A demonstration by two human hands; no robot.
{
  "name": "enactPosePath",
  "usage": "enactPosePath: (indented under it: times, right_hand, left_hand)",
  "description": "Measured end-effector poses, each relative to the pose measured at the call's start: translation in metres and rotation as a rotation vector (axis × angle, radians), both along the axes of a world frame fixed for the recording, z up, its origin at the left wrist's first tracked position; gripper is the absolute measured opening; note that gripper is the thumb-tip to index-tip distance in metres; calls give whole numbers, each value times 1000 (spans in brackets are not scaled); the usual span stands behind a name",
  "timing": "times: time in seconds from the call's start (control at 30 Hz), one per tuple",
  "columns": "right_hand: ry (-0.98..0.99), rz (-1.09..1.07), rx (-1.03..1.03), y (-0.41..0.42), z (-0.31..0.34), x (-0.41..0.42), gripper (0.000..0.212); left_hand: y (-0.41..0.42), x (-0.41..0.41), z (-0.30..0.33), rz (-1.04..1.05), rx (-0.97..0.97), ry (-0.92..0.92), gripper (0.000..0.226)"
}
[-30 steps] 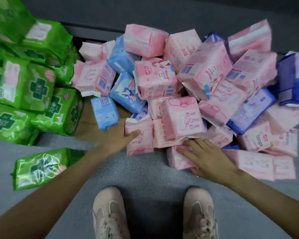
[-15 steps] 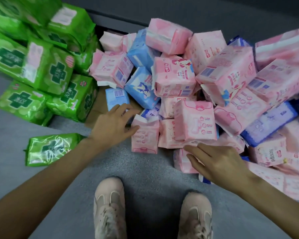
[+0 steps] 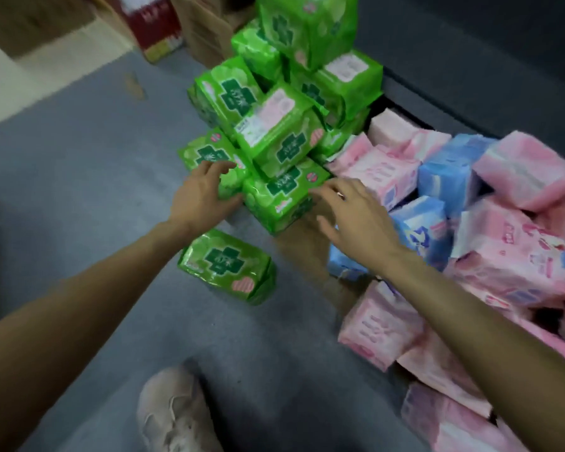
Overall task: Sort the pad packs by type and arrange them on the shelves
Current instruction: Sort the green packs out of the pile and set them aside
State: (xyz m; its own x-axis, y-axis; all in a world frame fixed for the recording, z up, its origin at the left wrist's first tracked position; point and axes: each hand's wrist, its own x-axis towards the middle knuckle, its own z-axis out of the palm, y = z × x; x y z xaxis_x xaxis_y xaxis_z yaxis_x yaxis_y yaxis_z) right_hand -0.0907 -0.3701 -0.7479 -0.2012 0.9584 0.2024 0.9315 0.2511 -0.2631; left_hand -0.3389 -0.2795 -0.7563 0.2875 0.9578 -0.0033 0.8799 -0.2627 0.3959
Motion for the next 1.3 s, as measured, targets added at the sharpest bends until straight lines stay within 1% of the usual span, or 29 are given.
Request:
enactPosePath:
  times: [0.07, 0.13, 0.2, 0.27, 0.33, 0.37, 0.47, 0.5, 0.57, 0.7, 0.8, 0.87, 0.9, 0.97, 1.03, 1.07, 1.17, 1.2, 1.23, 1.3]
  right_hand:
    - [-7, 14, -5, 41, 0, -7, 51]
    - [7, 0, 19, 80, 6, -14, 53]
    - [82, -97, 4, 112, 12, -18, 53]
    - [135, -209, -27, 136, 15, -17, 59]
    - [153, -281, -143, 156, 19, -14, 65]
    - [137, -297, -217, 163, 21, -13, 66]
    - [68, -336, -376, 176, 22, -15, 63]
    - [92, -354, -409, 177, 20, -18, 60]
    - [190, -399, -465, 179, 17, -23, 55]
    - [321, -432, -572, 179, 19, -27, 57]
    - [373, -375, -602, 181, 33, -33, 61]
    - [435, -335, -538, 181, 48, -31, 60]
    - [498, -322, -472, 179, 55, -27, 60]
    - [726, -323, -363, 174, 63, -13, 59]
    - [991, -314, -379, 170, 62, -1, 56]
    - [1048, -298, -418, 168, 59, 2, 57]
    - [1038, -224, -540, 174, 52, 6, 70]
    - [1071, -221, -557, 176, 52, 5, 75]
    - [1111, -229, -556, 178, 53, 4, 80]
    - [1162, -291, -548, 178, 53, 3, 91]
  left_hand:
    - [20, -4, 1, 37, -35, -42, 66]
    - [41, 1, 3, 4, -58, -61, 78]
    - [64, 10, 4, -40, -59, -50, 91]
    - [85, 22, 4, -61, -61, -40, 102]
    - [105, 33, 3, -96, -87, -8, 115]
    - [113, 38, 2, -128, -94, 37, 120]
    - [135, 52, 3, -229, -146, 199, 126]
    - [140, 57, 4, -250, -175, 233, 126]
    - [147, 62, 4, -273, -234, 238, 126]
    - [148, 60, 1, -286, -335, 145, 125]
    - [157, 49, -6, -260, -365, 28, 123]
    - [167, 38, -4, -249, -411, -150, 123]
    - [170, 32, 2, -240, -461, -287, 123]
    - [176, 21, 17, -239, -570, -546, 117]
    - [177, 11, 33, -253, -684, -676, 106]
    - [177, 8, 38, -261, -738, -721, 98]
    - [176, 7, 49, -256, -916, -830, 55]
    - [175, 9, 49, -239, -964, -851, 44]
    - [174, 10, 49, -230, -1000, -857, 38]
    - [172, 14, 50, -254, -1042, -850, 43]
